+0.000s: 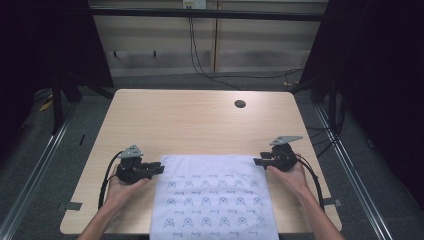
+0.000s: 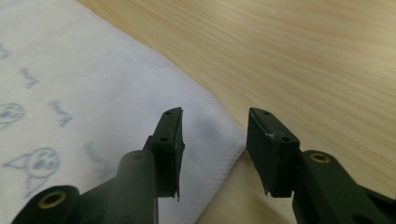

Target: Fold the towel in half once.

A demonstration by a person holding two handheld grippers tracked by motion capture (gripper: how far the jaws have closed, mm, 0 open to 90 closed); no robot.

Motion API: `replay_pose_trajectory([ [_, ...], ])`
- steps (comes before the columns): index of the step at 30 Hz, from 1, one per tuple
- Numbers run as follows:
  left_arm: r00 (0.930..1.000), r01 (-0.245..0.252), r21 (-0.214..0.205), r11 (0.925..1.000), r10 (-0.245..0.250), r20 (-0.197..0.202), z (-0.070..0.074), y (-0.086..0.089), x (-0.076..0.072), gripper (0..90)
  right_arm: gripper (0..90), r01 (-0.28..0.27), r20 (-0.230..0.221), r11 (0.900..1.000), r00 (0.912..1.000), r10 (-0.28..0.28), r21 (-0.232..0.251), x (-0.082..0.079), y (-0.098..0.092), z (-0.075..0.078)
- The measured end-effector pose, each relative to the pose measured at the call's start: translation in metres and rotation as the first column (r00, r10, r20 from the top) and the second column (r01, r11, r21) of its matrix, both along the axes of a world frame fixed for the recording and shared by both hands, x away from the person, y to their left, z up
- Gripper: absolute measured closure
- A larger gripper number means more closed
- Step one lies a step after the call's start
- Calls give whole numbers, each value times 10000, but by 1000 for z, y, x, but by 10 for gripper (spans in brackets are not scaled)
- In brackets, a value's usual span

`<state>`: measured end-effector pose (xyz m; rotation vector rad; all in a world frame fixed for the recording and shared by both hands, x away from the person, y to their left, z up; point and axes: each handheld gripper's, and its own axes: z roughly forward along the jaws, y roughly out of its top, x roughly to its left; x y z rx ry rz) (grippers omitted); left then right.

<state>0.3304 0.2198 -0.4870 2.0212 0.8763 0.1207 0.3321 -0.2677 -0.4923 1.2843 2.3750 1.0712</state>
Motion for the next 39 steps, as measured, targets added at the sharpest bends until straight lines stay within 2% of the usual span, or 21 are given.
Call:
replay_pose_trajectory([
  [1,10000,0,0,10000,0,0,0,0,0,725,553,105,-83,9999,9999,-106,-58,4,-1,-3],
  [2,9999,-121,245,9996,119,86,0,0,4,717,544,173,-140,9998,9997,-175,-129,7,-3,-6],
  [5,9973,-731,-35,9973,731,-52,-6,3,19,685,515,190,-260,9997,9995,-185,177,11,-9,-10],
  [6,9968,-766,116,9970,768,-206,-7,4,23,668,516,85,-219,9997,9997,-80,208,11,-9,-10],
  [9,9957,-910,365,9952,915,-111,-9,4,26,621,518,-78,-189,9999,9998,81,146,9,-5,-10],
  [11,9952,-964,354,9947,970,-152,-8,6,28,586,559,-424,-90,9991,9991,425,101,8,4,-11],
  [13,9930,-1166,362,9925,1172,-123,-9,6,26,546,602,-490,-58,9988,9988,490,-24,5,9,-10],
  [14,9905,-1377,539,9890,1372,123,-10,6,25,534,647,-614,-5,9980,9981,614,-166,3,10,-10],
  [15,9905,-1377,539,9890,1372,123,-10,6,25,513,647,-614,-5,9980,9981,614,-166,3,10,-10],
  [16,9927,-1202,606,9909,1203,25,-14,5,23,506,779,-731,-65,9967,9973,729,-349,0,12,-8],
  [18,9946,-1011,746,9921,1025,-155,-18,3,22,484,851,-745,-190,9971,9971,742,-184,-2,12,-9],
  [20,9958,-910,854,9922,918,-55,-19,2,23,479,859,-715,-214,9972,9972,710,-204,-2,12,-9],
  [23,9966,-820,724,9940,824,-28,-19,-4,25,476,866,-640,-330,9979,9974,640,39,-1,11,-9],
  [25,9970,-723,989,9925,747,-211,-16,-9,25,487,865,-620,-341,9980,9975,625,147,-1,11,-10],
  [26,9987,-514,1214,9913,501,139,-12,-14,22,524,865,-577,-329,9983,9978,579,84,-2,11,-9],
  [29,9996,-267,1405,9897,264,41,-16,-18,24,538,864,-635,-316,9980,9975,637,70,-2,11,-9],
  [30,9988,-420,1630,9857,374,309,-16,-20,23,538,863,-630,-339,9980,9974,632,69,-2,11,-9],
  [33,9984,-515,1511,9872,472,314,-17,-18,26,532,863,-665,-364,9977,9971,669,137,-1,10,-9],
  [36,9996,-269,1026,9944,263,72,-19,-19,29,528,863,-638,-423,9978,9970,646,203,-1,9,-10],
  [37,9996,-269,1026,9944,263,72,-19,-19,29,552,863,-638,-423,9978,9970,646,203,-1,9,-10],
  [39,9999,-125,1030,9946,119,61,-19,-22,27,681,862,-645,-446,9974,9968,659,329,-1,9,-10],
])
